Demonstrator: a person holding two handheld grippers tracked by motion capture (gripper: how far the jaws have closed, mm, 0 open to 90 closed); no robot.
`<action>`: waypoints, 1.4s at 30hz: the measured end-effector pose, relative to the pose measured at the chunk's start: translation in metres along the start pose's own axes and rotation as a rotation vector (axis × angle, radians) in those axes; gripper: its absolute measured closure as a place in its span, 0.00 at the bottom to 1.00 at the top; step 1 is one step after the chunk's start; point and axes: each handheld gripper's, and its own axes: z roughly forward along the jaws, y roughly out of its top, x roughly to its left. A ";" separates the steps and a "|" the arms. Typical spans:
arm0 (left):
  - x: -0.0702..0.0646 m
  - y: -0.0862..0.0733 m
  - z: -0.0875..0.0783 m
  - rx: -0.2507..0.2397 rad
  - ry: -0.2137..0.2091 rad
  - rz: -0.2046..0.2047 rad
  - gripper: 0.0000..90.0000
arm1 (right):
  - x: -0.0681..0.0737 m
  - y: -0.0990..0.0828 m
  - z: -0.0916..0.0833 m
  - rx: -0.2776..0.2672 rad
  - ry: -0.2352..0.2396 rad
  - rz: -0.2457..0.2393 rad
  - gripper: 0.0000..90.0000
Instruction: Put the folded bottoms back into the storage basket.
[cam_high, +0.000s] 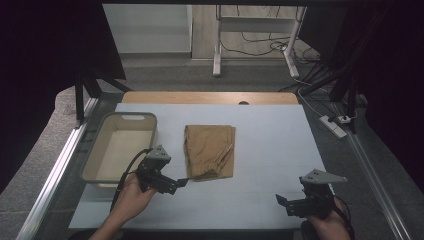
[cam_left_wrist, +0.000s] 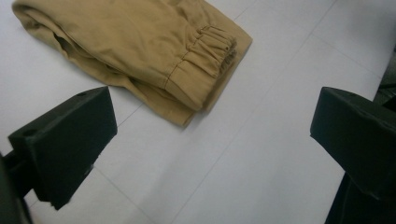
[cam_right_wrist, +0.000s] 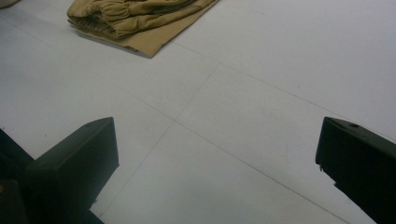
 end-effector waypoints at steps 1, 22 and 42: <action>0.001 0.001 0.002 -0.002 -0.004 -0.007 0.00 | 0.000 0.000 0.000 0.000 -0.001 -0.001 0.00; 0.020 0.011 0.034 0.016 0.050 -0.045 0.00 | 0.001 0.000 0.000 -0.006 -0.002 -0.011 0.00; 0.029 0.023 0.079 0.087 0.133 -0.036 0.00 | 0.003 0.000 0.000 0.004 -0.004 -0.033 0.00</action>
